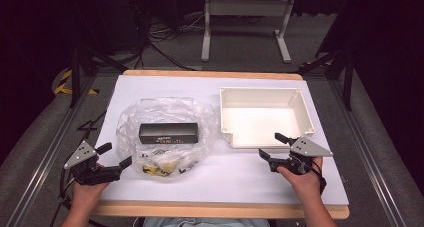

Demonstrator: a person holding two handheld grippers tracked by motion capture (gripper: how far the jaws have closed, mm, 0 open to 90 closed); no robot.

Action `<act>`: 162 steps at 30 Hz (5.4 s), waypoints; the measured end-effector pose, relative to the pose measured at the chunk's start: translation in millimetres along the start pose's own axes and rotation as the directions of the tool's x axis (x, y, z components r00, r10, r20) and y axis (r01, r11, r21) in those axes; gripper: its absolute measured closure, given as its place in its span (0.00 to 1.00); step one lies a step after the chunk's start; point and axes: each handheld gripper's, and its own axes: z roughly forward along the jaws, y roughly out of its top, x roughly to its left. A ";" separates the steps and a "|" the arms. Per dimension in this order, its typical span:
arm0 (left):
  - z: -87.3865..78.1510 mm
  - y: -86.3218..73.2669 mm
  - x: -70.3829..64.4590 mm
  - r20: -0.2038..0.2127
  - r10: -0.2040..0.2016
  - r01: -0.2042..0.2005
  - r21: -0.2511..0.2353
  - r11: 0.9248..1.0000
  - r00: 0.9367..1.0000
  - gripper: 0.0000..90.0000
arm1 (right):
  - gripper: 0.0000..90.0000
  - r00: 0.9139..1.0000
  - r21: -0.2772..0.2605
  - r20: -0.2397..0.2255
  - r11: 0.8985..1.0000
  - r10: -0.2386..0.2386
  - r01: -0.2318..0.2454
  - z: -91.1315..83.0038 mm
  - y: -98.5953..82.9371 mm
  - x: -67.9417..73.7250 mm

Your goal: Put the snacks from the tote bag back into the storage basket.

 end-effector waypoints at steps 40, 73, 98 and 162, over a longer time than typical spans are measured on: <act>2.7 -0.5 -1.9 0.005 0.016 -0.016 0.001 1.000 1.000 0.06 | 0.20 0.963 -0.095 -0.267 0.995 -0.049 0.025 26.1 97.6 7.7; 6.8 0.7 0.5 -0.016 0.021 -0.020 0.020 1.000 1.000 0.09 | 0.07 0.886 -0.081 -0.447 0.992 -0.124 0.098 150.6 164.0 53.9; 6.0 0.6 2.5 -0.010 0.013 -0.013 0.010 1.000 1.000 0.09 | 0.26 0.855 0.031 -0.499 0.983 -0.142 0.182 219.6 143.2 79.7; 7.8 0.3 3.3 -0.008 0.008 -0.008 0.017 1.000 1.000 0.09 | 0.45 0.724 0.210 -0.671 0.895 -0.161 0.393 285.7 76.2 95.2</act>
